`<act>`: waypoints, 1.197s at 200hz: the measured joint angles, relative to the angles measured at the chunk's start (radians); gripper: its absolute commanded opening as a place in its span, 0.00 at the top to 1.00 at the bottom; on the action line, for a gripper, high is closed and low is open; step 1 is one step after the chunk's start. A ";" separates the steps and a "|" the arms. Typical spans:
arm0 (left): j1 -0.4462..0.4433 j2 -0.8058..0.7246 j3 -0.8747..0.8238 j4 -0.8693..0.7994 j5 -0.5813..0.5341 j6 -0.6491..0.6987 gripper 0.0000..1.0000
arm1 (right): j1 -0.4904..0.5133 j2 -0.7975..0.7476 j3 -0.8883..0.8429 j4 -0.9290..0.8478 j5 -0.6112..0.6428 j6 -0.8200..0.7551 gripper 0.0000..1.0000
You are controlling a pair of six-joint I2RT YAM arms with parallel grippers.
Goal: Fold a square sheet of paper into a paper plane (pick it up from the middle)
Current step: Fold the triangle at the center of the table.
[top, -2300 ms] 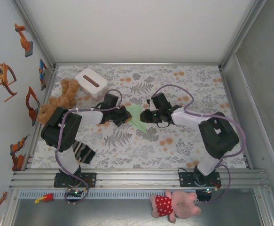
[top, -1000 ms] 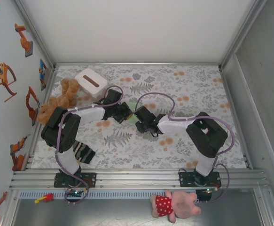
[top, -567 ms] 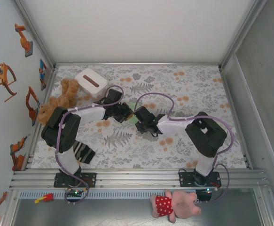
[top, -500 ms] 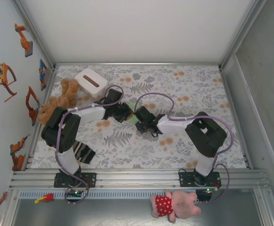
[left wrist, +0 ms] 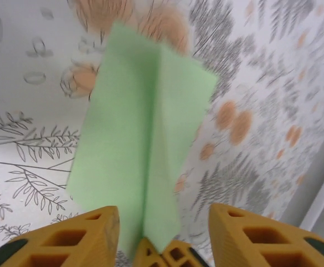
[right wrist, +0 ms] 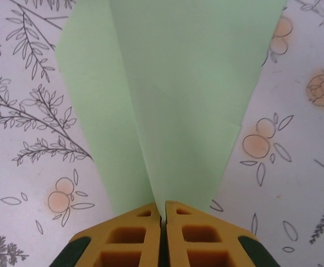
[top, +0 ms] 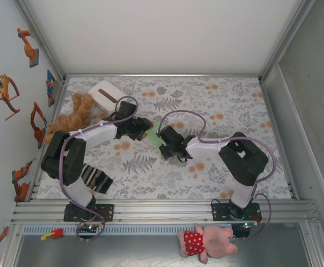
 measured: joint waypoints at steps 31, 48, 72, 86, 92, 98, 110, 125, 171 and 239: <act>0.018 -0.100 -0.041 0.001 -0.040 0.014 0.43 | -0.006 0.002 -0.009 0.010 -0.049 0.012 0.91; 0.018 -0.138 -0.087 0.012 -0.055 0.014 0.42 | -0.017 0.002 -0.011 0.017 -0.077 0.022 0.91; 0.013 -0.177 -0.170 0.035 -0.077 0.014 0.41 | -0.037 0.002 -0.018 0.035 -0.128 0.037 0.91; 0.005 -0.194 -0.214 0.055 -0.089 0.013 0.40 | -0.050 0.003 -0.022 0.047 -0.164 0.048 0.91; 0.000 -0.201 -0.235 0.067 -0.093 0.013 0.40 | -0.056 0.005 -0.023 0.053 -0.180 0.054 0.91; -0.006 -0.207 -0.252 0.079 -0.097 0.013 0.40 | -0.062 0.007 -0.024 0.059 -0.198 0.058 0.91; -0.020 -0.216 -0.283 0.111 -0.101 0.013 0.41 | -0.077 0.011 -0.029 0.080 -0.235 0.071 0.91; -0.040 -0.215 -0.314 0.159 -0.100 0.013 0.45 | -0.097 0.015 -0.041 0.109 -0.286 0.085 0.91; -0.088 -0.123 -0.326 0.315 -0.061 0.022 0.57 | -0.164 0.029 -0.068 0.178 -0.452 0.126 0.91; -0.089 0.040 -0.258 0.396 0.015 0.077 0.55 | -0.223 0.053 -0.074 0.207 -0.599 0.152 0.91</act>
